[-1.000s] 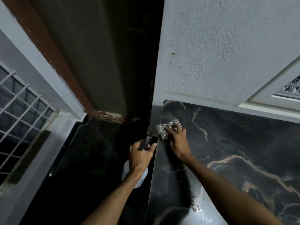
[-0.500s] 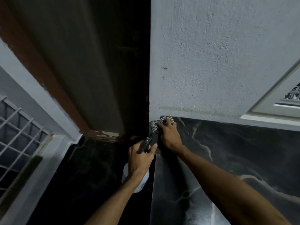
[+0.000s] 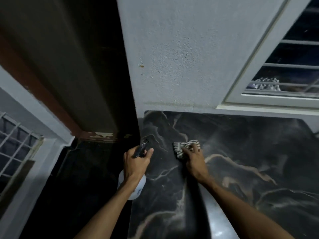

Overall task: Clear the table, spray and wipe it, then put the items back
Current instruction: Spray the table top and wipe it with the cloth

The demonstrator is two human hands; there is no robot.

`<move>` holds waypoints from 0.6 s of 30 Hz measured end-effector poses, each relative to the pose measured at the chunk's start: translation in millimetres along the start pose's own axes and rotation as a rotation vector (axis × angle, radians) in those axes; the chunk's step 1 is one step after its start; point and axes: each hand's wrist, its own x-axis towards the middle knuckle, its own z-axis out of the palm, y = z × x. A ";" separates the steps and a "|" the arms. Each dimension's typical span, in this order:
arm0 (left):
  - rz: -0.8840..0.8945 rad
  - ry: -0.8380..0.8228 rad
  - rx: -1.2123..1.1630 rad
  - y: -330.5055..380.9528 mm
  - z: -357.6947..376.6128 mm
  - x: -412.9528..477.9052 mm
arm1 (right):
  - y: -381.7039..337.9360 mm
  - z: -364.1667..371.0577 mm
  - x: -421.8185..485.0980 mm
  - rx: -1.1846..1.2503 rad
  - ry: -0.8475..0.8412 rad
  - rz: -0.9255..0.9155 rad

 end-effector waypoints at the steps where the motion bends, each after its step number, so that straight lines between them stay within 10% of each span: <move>1: -0.016 -0.020 0.013 6.9 4.9 -9.4 | 8.4 -0.4 -17.0 -0.005 -0.037 -0.104; 10: 0.009 -0.155 0.004 107.6 130.1 -83.0 | 172.1 -102.5 -69.2 0.189 0.358 0.573; 15: 0.046 -0.145 0.034 139.8 199.8 -90.5 | 174.7 -78.6 -65.8 0.091 0.099 0.109; 18: 0.024 -0.115 0.041 149.2 232.8 -83.4 | 199.7 -95.5 -37.5 0.157 0.118 0.153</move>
